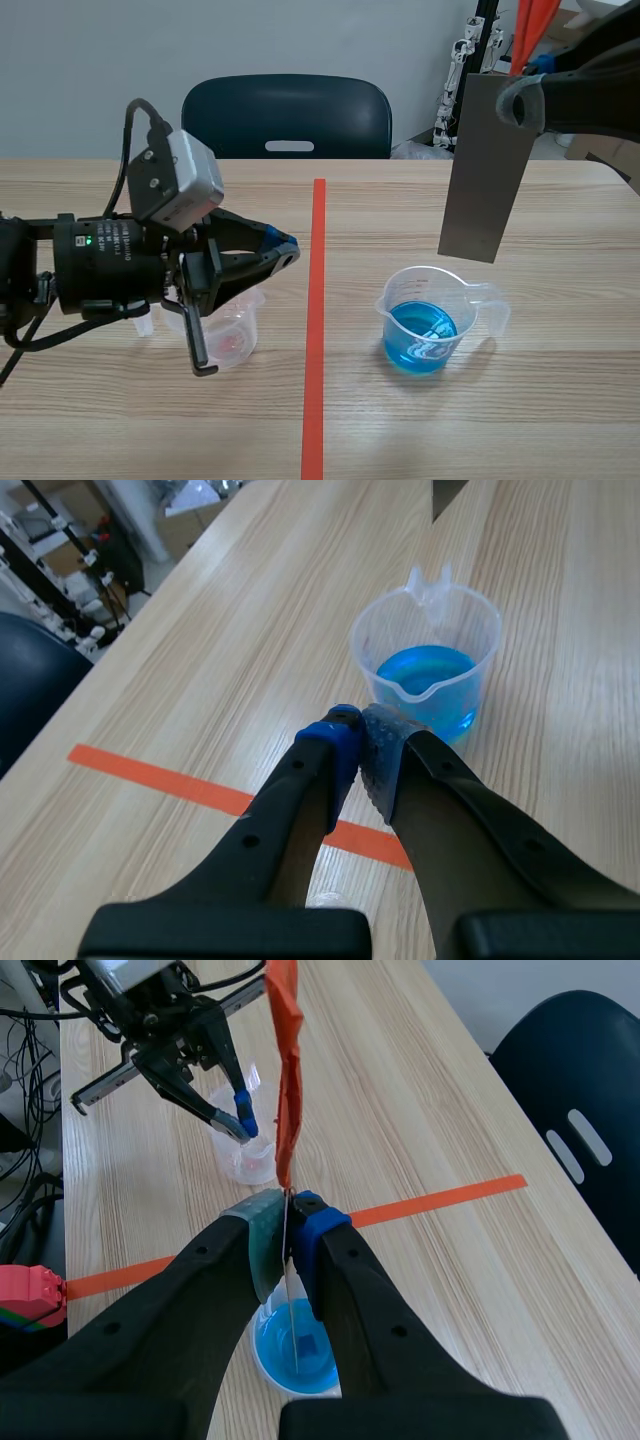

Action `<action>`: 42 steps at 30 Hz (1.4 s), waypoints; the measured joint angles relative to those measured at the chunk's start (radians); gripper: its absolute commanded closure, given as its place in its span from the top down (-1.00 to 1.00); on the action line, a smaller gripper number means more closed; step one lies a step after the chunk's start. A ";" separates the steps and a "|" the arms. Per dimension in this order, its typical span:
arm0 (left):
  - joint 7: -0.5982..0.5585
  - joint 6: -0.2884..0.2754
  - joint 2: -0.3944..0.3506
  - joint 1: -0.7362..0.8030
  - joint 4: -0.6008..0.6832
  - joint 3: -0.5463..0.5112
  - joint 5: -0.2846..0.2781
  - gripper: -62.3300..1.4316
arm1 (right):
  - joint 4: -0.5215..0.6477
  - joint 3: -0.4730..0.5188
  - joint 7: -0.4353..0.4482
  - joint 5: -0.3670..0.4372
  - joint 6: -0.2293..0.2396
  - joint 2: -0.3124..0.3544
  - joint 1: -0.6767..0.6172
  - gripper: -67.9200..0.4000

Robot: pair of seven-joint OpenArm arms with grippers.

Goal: Do the redox reaction experiment. move the plate over the blue solution

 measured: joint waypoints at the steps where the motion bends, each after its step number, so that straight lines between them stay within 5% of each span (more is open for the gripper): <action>1: 0.002 -0.001 0.008 -0.007 -0.018 0.005 0.000 -0.87 | 0.000 0.000 0.000 0.000 0.000 0.000 0.000 -0.97; 12: 0.007 -0.068 0.061 -0.060 -0.090 0.038 0.000 -0.87 | 0.000 0.000 0.006 0.000 0.000 0.000 0.000 -0.97; 42: 0.050 -0.084 0.103 -0.127 -0.105 0.062 0.004 -0.86 | 0.000 0.000 0.016 0.000 0.000 0.000 0.000 -0.97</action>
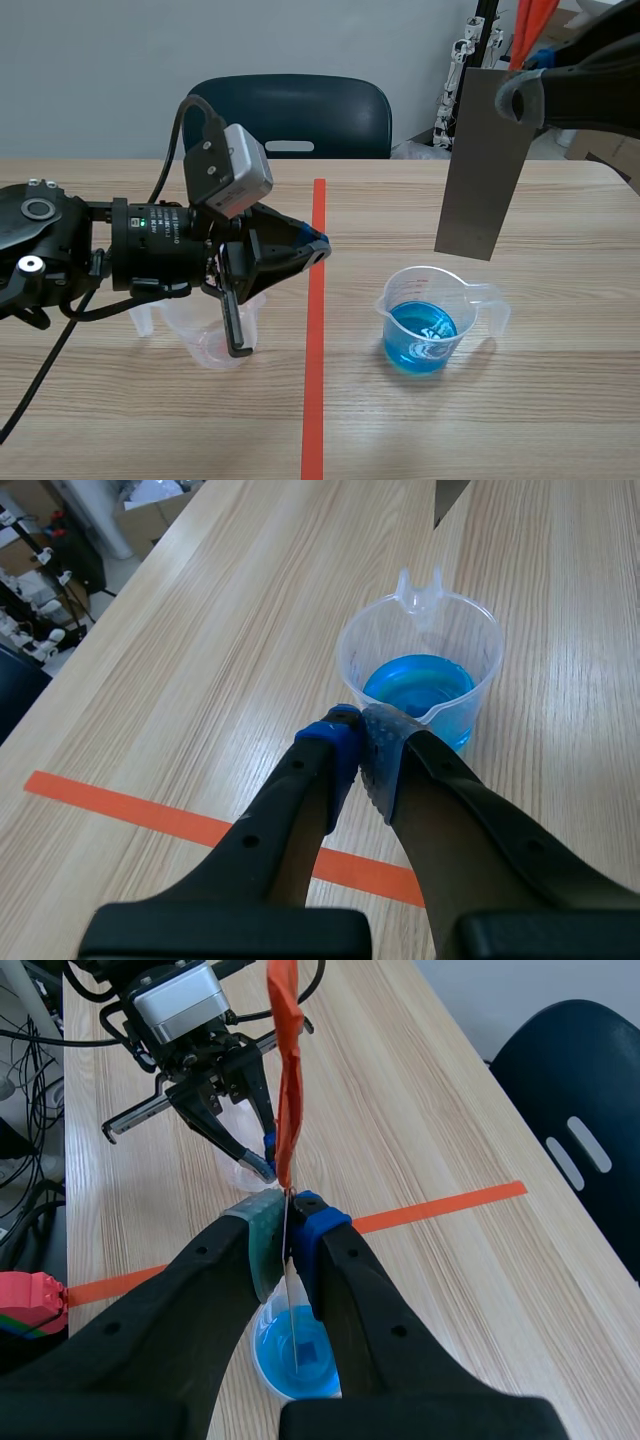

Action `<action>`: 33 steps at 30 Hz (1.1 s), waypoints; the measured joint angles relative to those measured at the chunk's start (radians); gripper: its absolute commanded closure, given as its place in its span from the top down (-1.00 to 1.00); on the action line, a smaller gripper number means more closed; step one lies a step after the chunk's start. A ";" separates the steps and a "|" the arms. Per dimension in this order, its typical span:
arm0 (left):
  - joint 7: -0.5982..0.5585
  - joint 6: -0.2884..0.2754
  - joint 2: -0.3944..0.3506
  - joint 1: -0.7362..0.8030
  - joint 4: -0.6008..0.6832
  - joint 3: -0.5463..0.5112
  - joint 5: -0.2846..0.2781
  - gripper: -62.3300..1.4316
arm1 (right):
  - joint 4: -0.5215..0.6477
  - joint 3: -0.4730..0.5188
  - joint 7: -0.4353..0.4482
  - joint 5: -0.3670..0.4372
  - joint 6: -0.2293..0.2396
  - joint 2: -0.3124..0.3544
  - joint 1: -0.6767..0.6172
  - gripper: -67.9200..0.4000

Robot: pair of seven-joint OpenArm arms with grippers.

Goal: Do the redox reaction experiment. move the plate over the blue solution

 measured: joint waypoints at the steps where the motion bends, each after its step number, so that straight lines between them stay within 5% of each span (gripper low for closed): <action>1: 0.000 -0.001 0.000 0.000 0.000 0.000 0.000 -0.86 | 0.000 0.000 0.000 0.000 0.000 0.000 0.000 -0.97; 33: 0.001 -0.024 0.027 0.000 0.000 0.000 0.034 -0.86 | 0.000 0.000 0.003 -0.019 0.000 0.000 0.000 -0.97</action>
